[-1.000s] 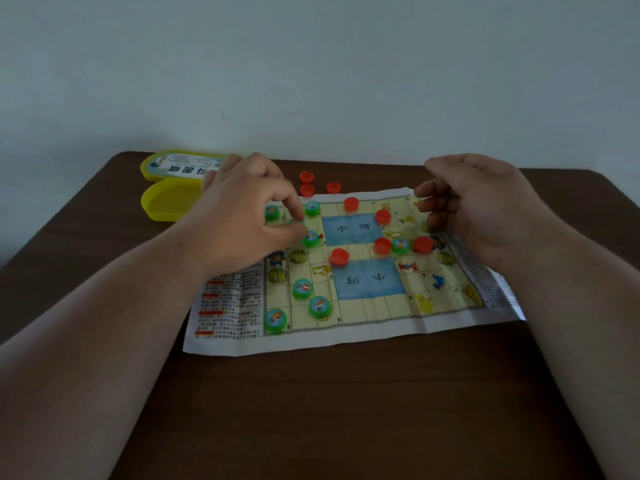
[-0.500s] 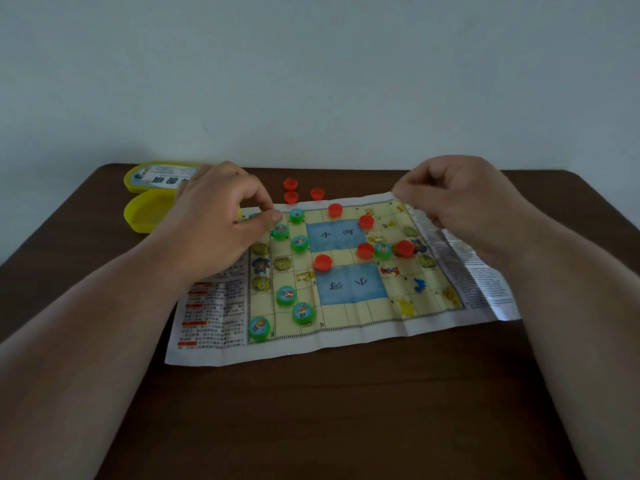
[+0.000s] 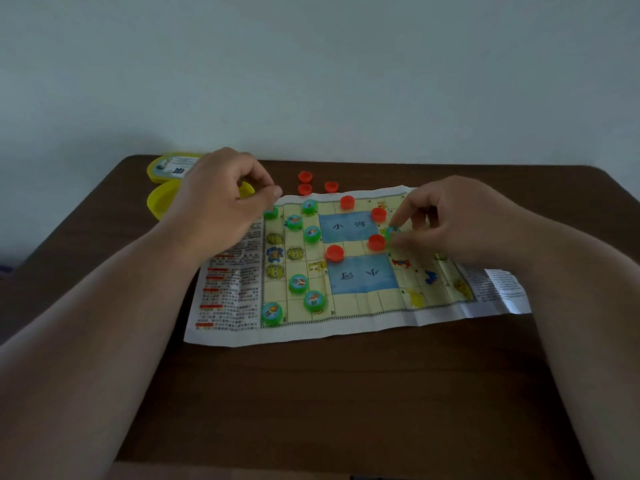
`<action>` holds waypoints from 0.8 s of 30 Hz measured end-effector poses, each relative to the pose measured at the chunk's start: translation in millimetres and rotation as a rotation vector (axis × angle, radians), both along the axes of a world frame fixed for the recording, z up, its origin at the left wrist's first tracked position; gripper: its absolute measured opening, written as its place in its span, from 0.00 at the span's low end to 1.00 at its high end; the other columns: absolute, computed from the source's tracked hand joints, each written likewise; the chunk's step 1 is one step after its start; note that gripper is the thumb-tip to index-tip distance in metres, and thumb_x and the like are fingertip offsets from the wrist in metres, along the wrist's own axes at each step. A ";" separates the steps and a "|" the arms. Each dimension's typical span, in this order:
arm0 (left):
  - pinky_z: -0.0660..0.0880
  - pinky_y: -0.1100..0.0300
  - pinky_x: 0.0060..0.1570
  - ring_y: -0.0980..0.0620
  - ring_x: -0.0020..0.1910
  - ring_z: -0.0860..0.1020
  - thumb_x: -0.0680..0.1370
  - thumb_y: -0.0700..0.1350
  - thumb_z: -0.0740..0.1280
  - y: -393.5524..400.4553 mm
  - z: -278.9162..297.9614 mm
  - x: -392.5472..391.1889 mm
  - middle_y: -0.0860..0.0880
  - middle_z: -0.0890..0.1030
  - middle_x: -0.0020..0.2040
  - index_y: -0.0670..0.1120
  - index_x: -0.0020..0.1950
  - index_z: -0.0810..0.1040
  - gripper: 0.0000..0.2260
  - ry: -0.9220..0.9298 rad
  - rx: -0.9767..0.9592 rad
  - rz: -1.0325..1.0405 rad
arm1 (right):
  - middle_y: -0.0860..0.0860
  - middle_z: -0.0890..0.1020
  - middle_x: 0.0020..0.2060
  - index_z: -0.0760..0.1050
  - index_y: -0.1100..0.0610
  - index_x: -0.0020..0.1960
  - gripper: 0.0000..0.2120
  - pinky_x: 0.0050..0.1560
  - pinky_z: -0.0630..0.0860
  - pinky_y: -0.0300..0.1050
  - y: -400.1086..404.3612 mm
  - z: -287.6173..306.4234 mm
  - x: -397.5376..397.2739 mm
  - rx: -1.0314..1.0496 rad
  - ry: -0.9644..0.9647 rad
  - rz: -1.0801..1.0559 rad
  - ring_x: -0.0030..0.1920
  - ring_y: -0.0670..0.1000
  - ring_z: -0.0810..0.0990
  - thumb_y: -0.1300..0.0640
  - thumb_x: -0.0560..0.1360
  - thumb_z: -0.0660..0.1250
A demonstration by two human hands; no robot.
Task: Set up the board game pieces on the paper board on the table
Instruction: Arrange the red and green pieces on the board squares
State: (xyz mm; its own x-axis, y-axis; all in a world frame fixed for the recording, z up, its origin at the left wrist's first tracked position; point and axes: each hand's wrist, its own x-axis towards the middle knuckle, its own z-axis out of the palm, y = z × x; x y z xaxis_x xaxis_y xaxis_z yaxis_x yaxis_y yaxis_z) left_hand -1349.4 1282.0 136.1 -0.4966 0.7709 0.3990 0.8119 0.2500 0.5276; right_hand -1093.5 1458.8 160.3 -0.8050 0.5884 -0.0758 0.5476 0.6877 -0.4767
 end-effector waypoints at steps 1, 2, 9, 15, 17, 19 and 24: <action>0.66 0.56 0.40 0.57 0.43 0.74 0.78 0.53 0.74 0.3 0.1 0.1 0.58 0.75 0.43 0.57 0.41 0.79 0.08 -0.002 -0.001 0.001 | 0.43 0.82 0.42 0.84 0.42 0.50 0.10 0.38 0.70 0.39 -0.9 -0.2 -0.8 -0.004 0.050 -0.009 0.38 0.44 0.79 0.42 0.73 0.79; 0.66 0.57 0.38 0.58 0.43 0.74 0.78 0.53 0.74 0.7 0.2 0.1 0.58 0.76 0.43 0.57 0.41 0.79 0.08 -0.001 -0.004 0.007 | 0.43 0.83 0.43 0.84 0.42 0.49 0.09 0.38 0.72 0.38 -2.3 -0.2 -2.0 -0.018 0.110 -0.022 0.38 0.44 0.81 0.42 0.73 0.79; 0.65 0.66 0.40 0.54 0.47 0.74 0.79 0.53 0.74 0.8 -0.6 -6.8 0.59 0.75 0.43 0.54 0.45 0.82 0.05 -0.004 0.007 0.051 | 0.41 0.84 0.46 0.82 0.42 0.51 0.06 0.39 0.74 0.29 -31.8 0.6 -13.9 -0.047 0.309 0.091 0.43 0.36 0.81 0.46 0.75 0.77; 0.66 0.61 0.40 0.53 0.49 0.75 0.79 0.54 0.74 1.8 -1.3 -7.1 0.59 0.76 0.44 0.54 0.47 0.82 0.06 -0.001 0.009 0.047 | 0.43 0.77 0.56 0.83 0.40 0.61 0.15 0.58 0.69 0.46 -61.2 -13.8 -40.5 0.177 0.169 0.228 0.60 0.46 0.71 0.38 0.77 0.72; 0.67 0.56 0.42 0.52 0.50 0.76 0.78 0.55 0.74 1.0 -1.0 -7.3 0.58 0.77 0.45 0.55 0.46 0.82 0.06 0.004 0.008 0.038 | 0.43 0.76 0.56 0.82 0.39 0.62 0.16 0.59 0.67 0.46 -66.2 -15.8 -46.2 0.212 0.112 0.254 0.60 0.46 0.69 0.37 0.77 0.71; 0.68 0.54 0.46 0.51 0.51 0.77 0.78 0.55 0.74 0.3 -1.0 -7.3 0.56 0.78 0.46 0.56 0.46 0.82 0.06 0.004 0.007 0.037 | 0.42 0.75 0.56 0.82 0.38 0.63 0.16 0.60 0.67 0.46 -67.3 -17.1 -47.9 0.246 0.065 0.263 0.60 0.46 0.68 0.35 0.77 0.71; 0.69 0.53 0.49 0.52 0.53 0.76 0.78 0.56 0.73 0.2 -0.2 -7.4 0.56 0.78 0.48 0.55 0.47 0.82 0.06 0.000 -0.008 0.046 | 0.42 0.72 0.56 0.81 0.38 0.63 0.18 0.64 0.70 0.50 -66.0 -16.9 -48.0 0.236 -0.030 0.263 0.61 0.46 0.67 0.34 0.76 0.70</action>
State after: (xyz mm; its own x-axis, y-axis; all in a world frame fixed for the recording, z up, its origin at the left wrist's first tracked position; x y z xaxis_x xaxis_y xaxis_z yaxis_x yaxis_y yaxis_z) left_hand -1356.8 1282.1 135.9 -0.5316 0.7504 0.3928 0.7994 0.2912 0.5255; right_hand -1141.5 1392.8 143.3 -0.9308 0.3653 0.0116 0.3484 0.8963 -0.2744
